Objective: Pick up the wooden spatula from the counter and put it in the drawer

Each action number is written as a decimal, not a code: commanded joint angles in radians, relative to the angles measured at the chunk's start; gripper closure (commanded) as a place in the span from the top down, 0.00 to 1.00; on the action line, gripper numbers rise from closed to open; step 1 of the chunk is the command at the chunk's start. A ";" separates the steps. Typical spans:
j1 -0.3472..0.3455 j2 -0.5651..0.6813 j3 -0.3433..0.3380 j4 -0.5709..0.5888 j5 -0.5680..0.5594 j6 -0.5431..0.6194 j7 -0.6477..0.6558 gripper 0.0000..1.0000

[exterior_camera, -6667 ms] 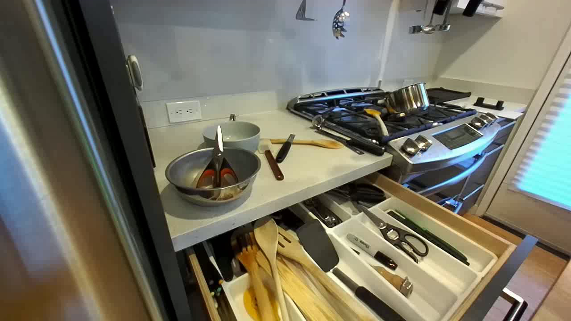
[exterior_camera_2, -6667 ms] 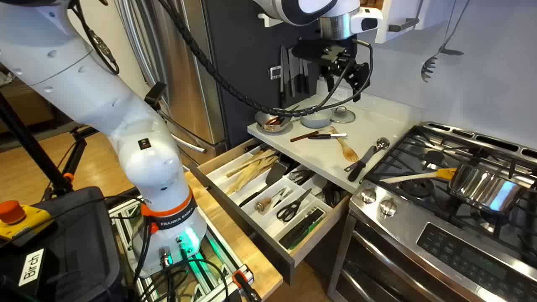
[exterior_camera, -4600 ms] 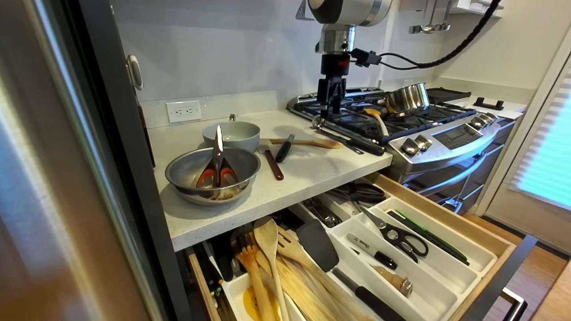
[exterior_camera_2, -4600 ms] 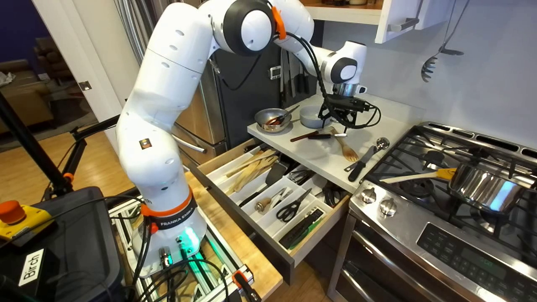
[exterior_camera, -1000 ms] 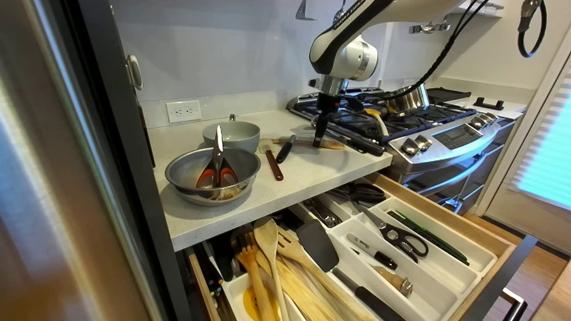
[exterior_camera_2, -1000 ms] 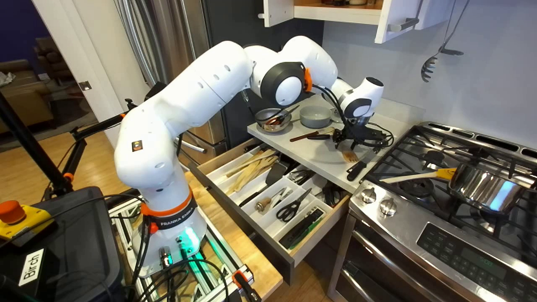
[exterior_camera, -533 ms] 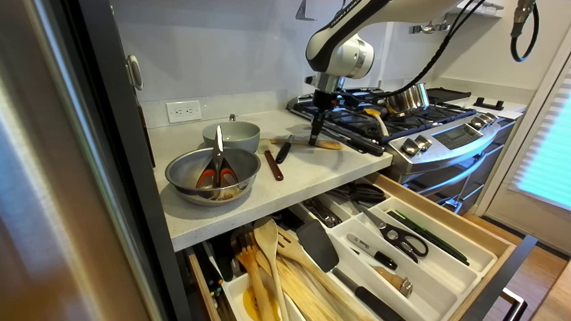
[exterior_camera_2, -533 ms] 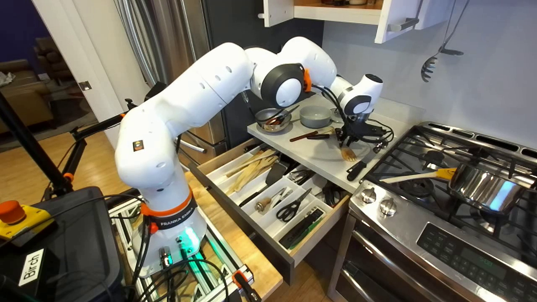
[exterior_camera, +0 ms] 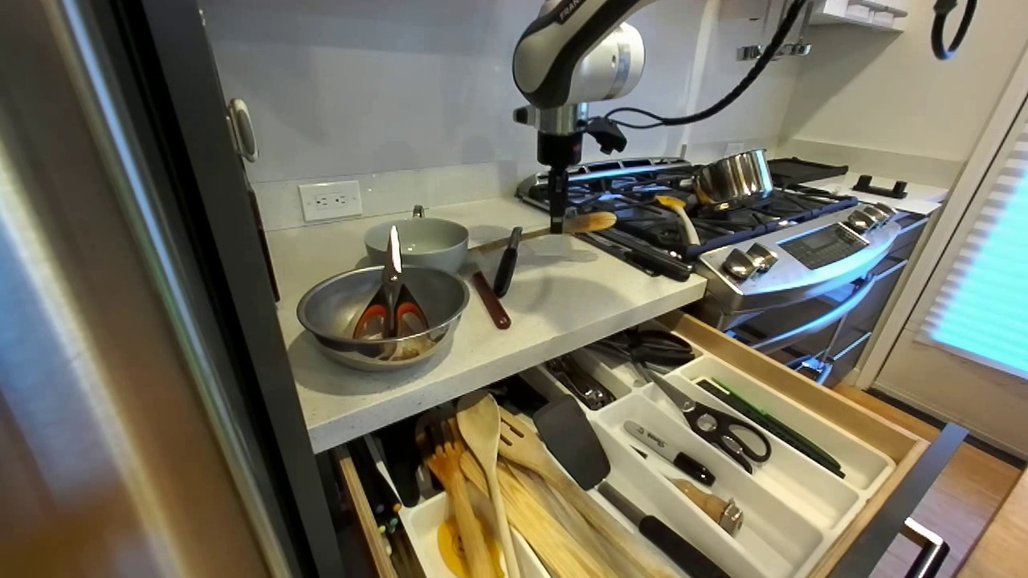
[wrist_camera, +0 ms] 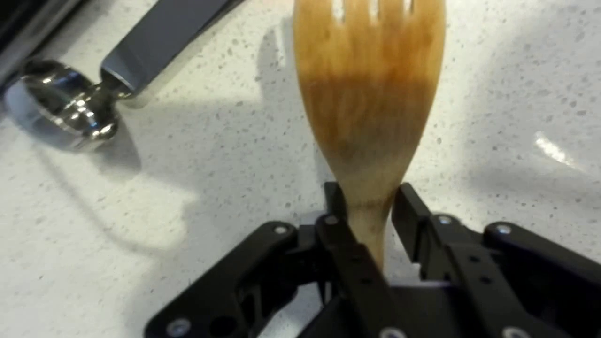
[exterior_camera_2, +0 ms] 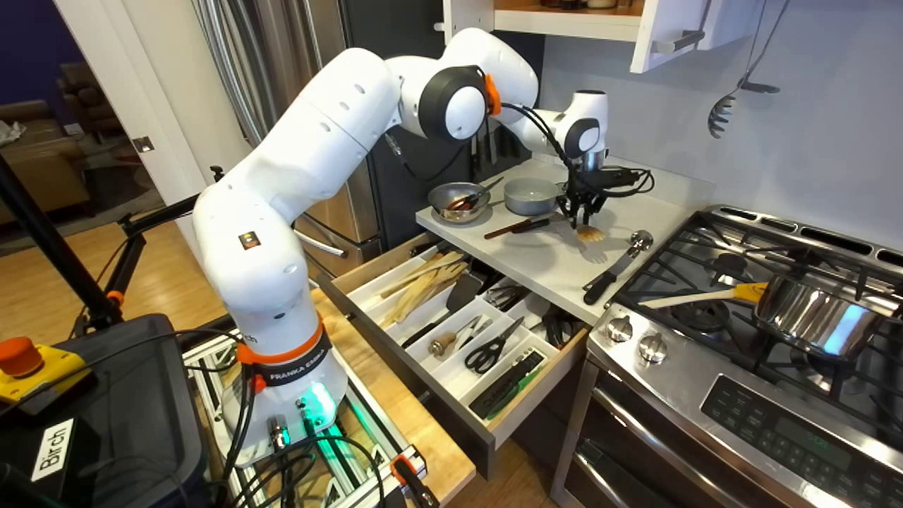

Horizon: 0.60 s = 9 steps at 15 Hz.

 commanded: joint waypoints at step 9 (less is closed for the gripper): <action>0.231 -0.445 -0.140 -0.427 -0.590 0.085 0.579 0.08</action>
